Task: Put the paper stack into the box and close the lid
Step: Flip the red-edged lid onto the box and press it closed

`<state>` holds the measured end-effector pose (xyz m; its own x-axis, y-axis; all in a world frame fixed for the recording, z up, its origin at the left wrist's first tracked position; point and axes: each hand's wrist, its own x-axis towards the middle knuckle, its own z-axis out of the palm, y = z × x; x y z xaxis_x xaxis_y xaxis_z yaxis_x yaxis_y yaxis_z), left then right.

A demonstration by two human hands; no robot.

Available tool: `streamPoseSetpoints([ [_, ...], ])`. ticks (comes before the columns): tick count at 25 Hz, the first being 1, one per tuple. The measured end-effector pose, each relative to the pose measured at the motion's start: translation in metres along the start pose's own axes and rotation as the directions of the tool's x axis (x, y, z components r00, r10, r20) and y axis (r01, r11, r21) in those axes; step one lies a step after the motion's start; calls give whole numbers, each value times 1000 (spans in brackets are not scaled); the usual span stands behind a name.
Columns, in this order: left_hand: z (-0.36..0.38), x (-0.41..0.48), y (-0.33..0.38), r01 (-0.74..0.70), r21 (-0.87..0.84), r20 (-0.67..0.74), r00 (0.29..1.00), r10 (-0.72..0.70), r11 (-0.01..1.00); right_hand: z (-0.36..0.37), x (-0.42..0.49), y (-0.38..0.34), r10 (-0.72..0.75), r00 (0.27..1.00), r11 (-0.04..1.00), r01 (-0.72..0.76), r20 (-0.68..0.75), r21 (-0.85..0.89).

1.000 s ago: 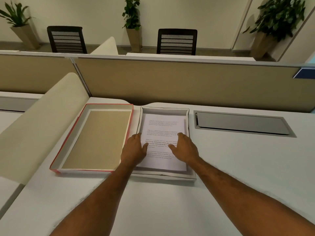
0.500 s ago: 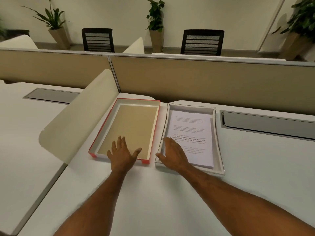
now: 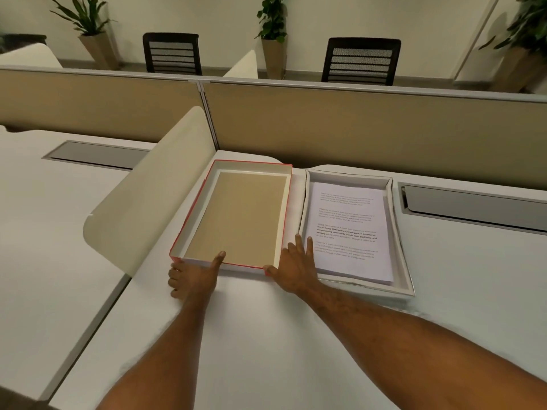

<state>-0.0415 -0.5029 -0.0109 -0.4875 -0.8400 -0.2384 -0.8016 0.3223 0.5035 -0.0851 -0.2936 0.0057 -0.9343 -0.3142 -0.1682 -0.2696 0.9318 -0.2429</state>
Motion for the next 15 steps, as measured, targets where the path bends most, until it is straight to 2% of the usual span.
streamPoseSetpoints([
  [3, 9, -4, 7, 28, -62, 36, 999, -25, 998, 0, -2, -1, -29, 1000, 1000, 29, 3, -3],
  [6, 12, -5, 14, 66, -286, 37, 998, -58, 956, -1, -2, 0, -72, 997, 997, 72, 4, 0],
  [7, 10, -7, 16, 45, -417, 29, 999, -37, 908, -2, -2, 0, -80, 997, 997, 80, 4, 10],
  [10, 2, -20, 26, -19, -761, -13, 1000, 15, 648, -4, -1, 4, -102, 995, 993, 102, -5, 57],
  [12, -5, -31, 36, -90, -848, -74, 996, 52, 523, -13, -1, 11, -109, 994, 990, 109, -8, 89],
  [15, -15, -49, 52, -297, -824, -218, 952, 214, 482, -41, 2, 17, -82, 994, 962, 97, -67, 256],
])
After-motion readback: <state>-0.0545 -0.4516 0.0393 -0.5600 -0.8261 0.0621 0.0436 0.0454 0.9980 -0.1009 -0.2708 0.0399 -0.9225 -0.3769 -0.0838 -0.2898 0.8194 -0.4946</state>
